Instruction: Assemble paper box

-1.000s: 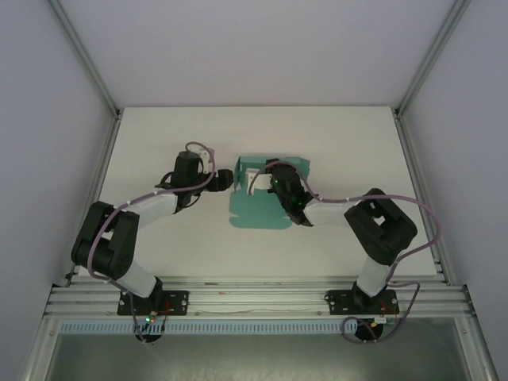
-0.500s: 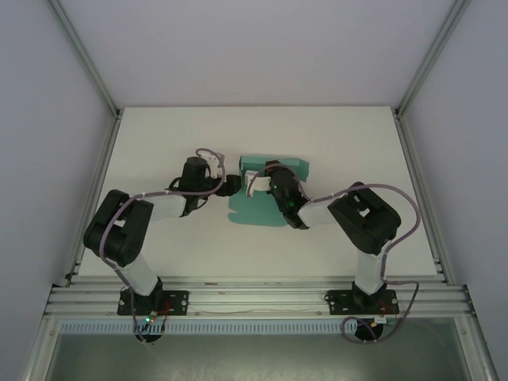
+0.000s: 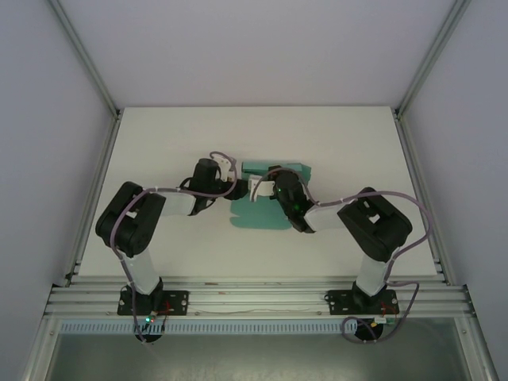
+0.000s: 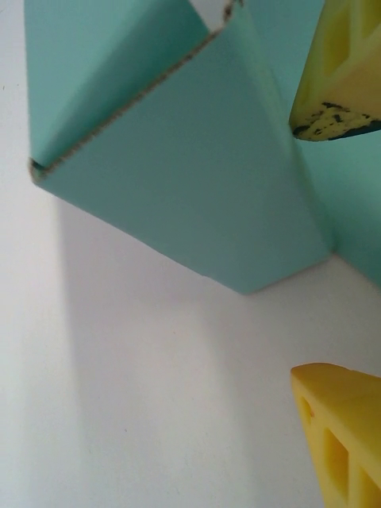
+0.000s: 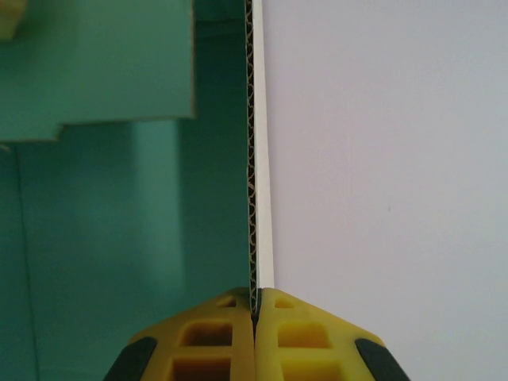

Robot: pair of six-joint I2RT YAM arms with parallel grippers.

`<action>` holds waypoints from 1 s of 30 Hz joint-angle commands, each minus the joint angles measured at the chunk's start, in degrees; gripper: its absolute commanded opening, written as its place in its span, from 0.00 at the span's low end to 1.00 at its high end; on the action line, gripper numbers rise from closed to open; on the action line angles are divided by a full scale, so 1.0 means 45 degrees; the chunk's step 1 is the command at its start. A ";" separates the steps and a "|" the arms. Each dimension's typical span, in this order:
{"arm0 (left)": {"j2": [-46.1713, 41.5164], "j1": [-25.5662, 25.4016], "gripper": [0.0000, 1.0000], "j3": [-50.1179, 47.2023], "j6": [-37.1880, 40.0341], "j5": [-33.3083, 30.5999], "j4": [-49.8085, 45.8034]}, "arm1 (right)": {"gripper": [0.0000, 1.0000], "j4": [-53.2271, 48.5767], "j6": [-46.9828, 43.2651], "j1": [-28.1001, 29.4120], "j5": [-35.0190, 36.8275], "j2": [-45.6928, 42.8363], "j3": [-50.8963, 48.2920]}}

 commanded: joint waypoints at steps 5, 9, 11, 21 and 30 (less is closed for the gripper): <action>0.0317 -0.0348 0.64 0.0538 0.0474 -0.0991 0.1213 | 0.00 -0.2077 0.0704 0.0182 -0.0706 -0.0238 -0.0334; 0.0598 -0.0379 0.56 0.1141 0.0543 -0.1384 0.0592 | 0.00 -0.2878 0.1075 0.0212 -0.0965 -0.0440 -0.0183; 0.0779 -0.0409 0.56 0.1424 0.0514 -0.1500 0.0344 | 0.00 -0.3543 0.1490 0.0205 -0.1274 -0.0651 -0.0038; 0.1309 -0.0915 0.20 0.1851 0.0455 -0.3667 -0.0825 | 0.00 -0.4884 0.2730 0.0203 -0.1318 -0.1212 0.0377; 0.1706 -0.1357 0.00 0.1502 -0.0099 -0.5439 -0.0643 | 0.02 -0.5507 0.4538 0.0221 -0.0928 -0.1823 0.0808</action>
